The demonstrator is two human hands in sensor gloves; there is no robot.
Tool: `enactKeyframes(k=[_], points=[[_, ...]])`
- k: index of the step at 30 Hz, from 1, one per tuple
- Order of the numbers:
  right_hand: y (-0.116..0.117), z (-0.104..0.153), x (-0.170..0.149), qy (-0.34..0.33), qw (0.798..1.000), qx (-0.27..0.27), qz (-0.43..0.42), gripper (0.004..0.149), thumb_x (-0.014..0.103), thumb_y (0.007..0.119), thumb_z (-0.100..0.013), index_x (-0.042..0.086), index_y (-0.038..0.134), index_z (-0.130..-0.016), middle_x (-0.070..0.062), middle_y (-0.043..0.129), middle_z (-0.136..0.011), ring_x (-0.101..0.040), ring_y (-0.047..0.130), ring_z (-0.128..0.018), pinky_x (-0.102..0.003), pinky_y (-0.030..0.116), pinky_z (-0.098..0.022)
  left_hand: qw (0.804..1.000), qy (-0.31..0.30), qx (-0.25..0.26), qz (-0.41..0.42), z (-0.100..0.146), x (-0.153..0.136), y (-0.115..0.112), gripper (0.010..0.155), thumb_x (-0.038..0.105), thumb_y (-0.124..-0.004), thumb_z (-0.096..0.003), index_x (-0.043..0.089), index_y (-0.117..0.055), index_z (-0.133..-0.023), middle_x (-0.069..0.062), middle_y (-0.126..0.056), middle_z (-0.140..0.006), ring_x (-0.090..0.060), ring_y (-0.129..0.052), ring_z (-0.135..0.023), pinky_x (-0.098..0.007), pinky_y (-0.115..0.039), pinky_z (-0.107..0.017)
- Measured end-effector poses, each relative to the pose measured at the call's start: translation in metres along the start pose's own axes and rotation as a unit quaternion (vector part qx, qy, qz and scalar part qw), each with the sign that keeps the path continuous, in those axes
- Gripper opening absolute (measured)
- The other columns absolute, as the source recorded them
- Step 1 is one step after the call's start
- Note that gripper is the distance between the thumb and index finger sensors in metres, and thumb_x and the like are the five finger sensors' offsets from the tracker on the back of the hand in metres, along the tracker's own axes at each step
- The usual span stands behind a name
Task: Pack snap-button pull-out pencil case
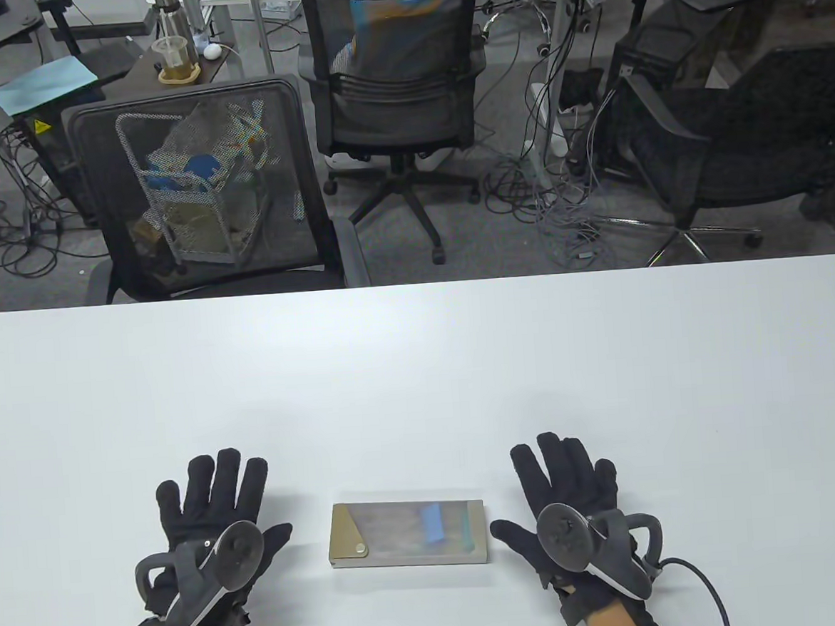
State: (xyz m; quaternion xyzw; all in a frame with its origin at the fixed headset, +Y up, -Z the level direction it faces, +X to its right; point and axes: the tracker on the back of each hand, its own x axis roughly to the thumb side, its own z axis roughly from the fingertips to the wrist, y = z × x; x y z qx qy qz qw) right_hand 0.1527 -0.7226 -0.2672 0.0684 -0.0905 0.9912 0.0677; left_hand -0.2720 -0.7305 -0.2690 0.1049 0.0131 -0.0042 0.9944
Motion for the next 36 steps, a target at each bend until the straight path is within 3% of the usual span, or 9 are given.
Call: enactKeyframes(k=[36], points=[[0.0023, 0.003, 0.0027, -0.015, 1.0, -0.008, -0.015, 0.091, 0.079, 0.063, -0.037, 0.039, 0.027, -0.111, -0.004, 0.026, -0.123, -0.037, 0.034, -0.111, -0.068, 0.036, -0.074, 1.0, -0.005, 0.02, -0.003, 0.0026, -0.0027, 0.0023, 0.095, 0.073, -0.075, -0.0297, 0.049, -0.034, -0.111, 0.013, -0.028, -0.125, -0.027, -0.025, -0.122, -0.066, -0.019, -0.084]])
